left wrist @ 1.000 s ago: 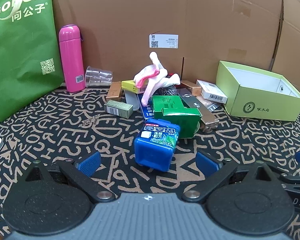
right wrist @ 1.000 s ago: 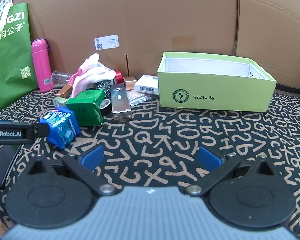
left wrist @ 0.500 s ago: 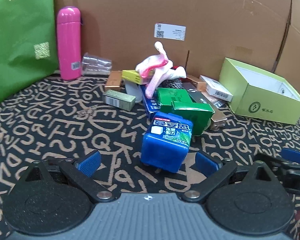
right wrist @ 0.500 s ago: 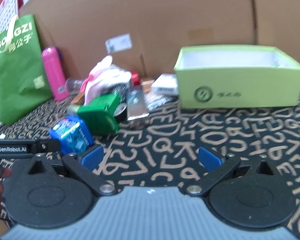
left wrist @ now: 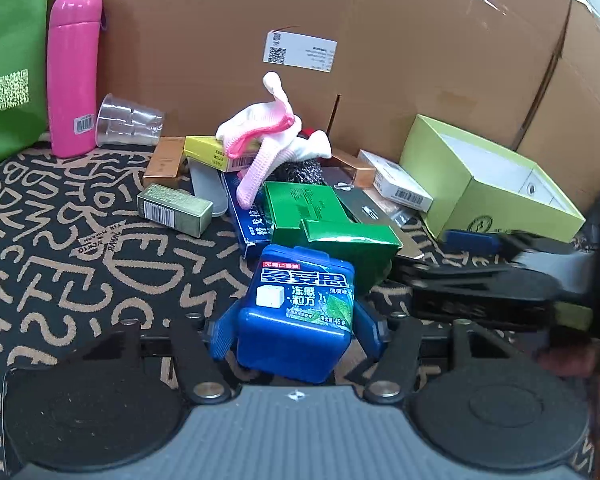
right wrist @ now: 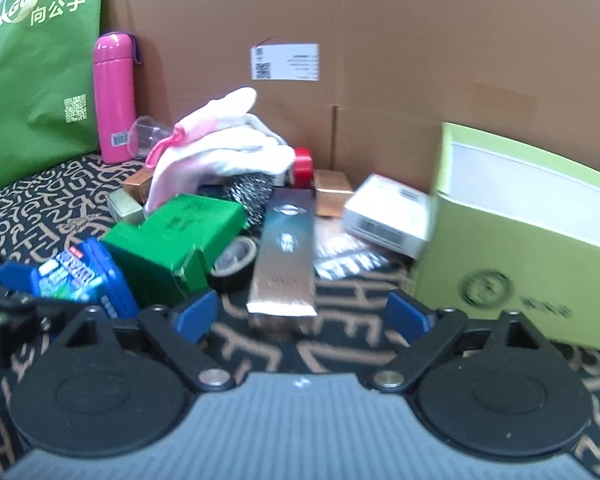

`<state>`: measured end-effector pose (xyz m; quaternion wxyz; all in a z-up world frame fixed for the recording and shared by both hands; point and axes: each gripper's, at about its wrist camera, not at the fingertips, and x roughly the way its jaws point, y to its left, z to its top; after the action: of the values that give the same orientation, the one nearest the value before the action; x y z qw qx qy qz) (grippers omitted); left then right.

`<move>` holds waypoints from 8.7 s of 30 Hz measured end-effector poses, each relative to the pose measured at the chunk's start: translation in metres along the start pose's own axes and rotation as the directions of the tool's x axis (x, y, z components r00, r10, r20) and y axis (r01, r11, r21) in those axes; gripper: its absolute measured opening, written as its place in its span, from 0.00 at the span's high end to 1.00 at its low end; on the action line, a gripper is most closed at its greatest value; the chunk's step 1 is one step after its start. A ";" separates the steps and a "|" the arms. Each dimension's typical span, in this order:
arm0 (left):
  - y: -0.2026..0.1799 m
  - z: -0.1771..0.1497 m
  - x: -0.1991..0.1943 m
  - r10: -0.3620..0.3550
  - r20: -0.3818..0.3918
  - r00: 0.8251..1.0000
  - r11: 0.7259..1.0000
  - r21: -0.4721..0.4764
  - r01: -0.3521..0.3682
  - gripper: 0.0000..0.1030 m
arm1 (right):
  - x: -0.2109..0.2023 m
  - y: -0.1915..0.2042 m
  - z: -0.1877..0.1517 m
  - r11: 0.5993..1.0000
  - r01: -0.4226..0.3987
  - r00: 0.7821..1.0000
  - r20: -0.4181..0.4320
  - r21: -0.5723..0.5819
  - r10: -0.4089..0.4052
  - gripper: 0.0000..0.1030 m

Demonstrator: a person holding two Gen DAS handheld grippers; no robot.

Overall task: Organize objects
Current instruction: 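Grasp the blue mint tin with the left gripper while the right grasps the silver-blue slim box, then carry both items to the lime-green box and release them inside, then grasp a green box with the left gripper while the right grasps another green box, then lift both green boxes and carry them toward the lime-green box, then lower both green boxes into the lime-green box and open both grippers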

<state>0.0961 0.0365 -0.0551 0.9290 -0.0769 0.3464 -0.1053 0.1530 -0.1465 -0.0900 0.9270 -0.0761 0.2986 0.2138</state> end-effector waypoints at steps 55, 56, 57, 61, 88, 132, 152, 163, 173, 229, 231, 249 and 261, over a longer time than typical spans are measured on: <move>-0.153 0.108 0.008 -0.341 0.081 0.937 0.917 0.249 0.312 0.41 | -0.147 -0.115 0.034 0.971 0.209 0.957 0.181 0.119 -0.229 0.63; -0.160 0.118 0.019 -0.337 0.083 0.938 0.921 0.234 0.310 0.41 | -0.141 -0.124 0.040 0.964 0.233 0.951 0.176 0.127 -0.253 0.63; -0.166 0.125 0.030 -0.332 0.082 0.940 0.924 0.228 0.307 0.41 | -0.133 -0.134 0.046 0.958 0.254 0.947 0.164 0.135 -0.274 0.63; -0.188 0.140 0.074 -0.285 0.074 0.956 0.938 0.228 0.262 0.41 | -0.093 -0.170 0.058 0.941 0.279 0.950 0.089 0.192 -0.300 0.63; -0.166 0.119 0.040 -0.166 0.148 0.975 0.961 0.245 0.126 0.10 | -0.132 -0.180 0.038 0.937 0.292 0.926 0.188 0.191 -0.327 0.00; 0.016 -0.002 0.003 -0.017 0.012 1.000 1.000 0.005 0.017 0.36 | -0.083 0.003 -0.041 0.992 0.024 0.998 0.063 0.125 -0.032 0.00; 0.049 -0.016 -0.018 -0.089 0.000 0.996 0.996 -0.001 0.089 0.38 | 0.012 0.048 0.014 0.992 -0.096 0.995 0.027 0.076 0.095 0.36; 0.010 -0.043 -0.029 -0.114 -0.033 0.993 0.983 0.141 0.117 0.20 | -0.086 0.009 -0.059 0.999 -0.006 0.999 -0.052 0.053 0.009 0.35; 0.003 -0.012 0.023 0.130 0.006 0.992 0.991 0.038 -0.130 0.15 | -0.097 0.017 -0.066 0.997 0.047 0.999 -0.020 0.067 -0.046 0.19; -0.094 0.054 -0.012 -0.283 0.083 0.955 0.923 0.294 0.248 0.36 | -0.151 -0.042 -0.025 0.974 0.175 0.966 0.165 0.143 -0.198 0.39; -0.108 0.070 -0.008 -0.317 0.088 0.944 0.912 0.303 0.277 0.36 | -0.158 -0.054 -0.013 0.966 0.224 0.949 0.195 0.133 -0.247 0.39; -0.194 0.135 0.133 -0.262 -0.010 0.965 0.921 0.296 0.253 0.36 | -0.078 -0.189 0.025 0.910 0.369 0.914 0.102 0.189 -0.392 0.39; -0.191 0.135 0.152 -0.265 0.011 0.964 0.933 0.257 0.253 0.10 | -0.045 -0.210 0.016 0.906 0.384 0.917 0.041 0.176 -0.397 0.12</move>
<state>0.2703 -0.1760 -0.0085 0.9168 -0.0049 0.2956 -0.2683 0.2215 -0.3463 -0.0474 0.9648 -0.0494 0.2584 0.0015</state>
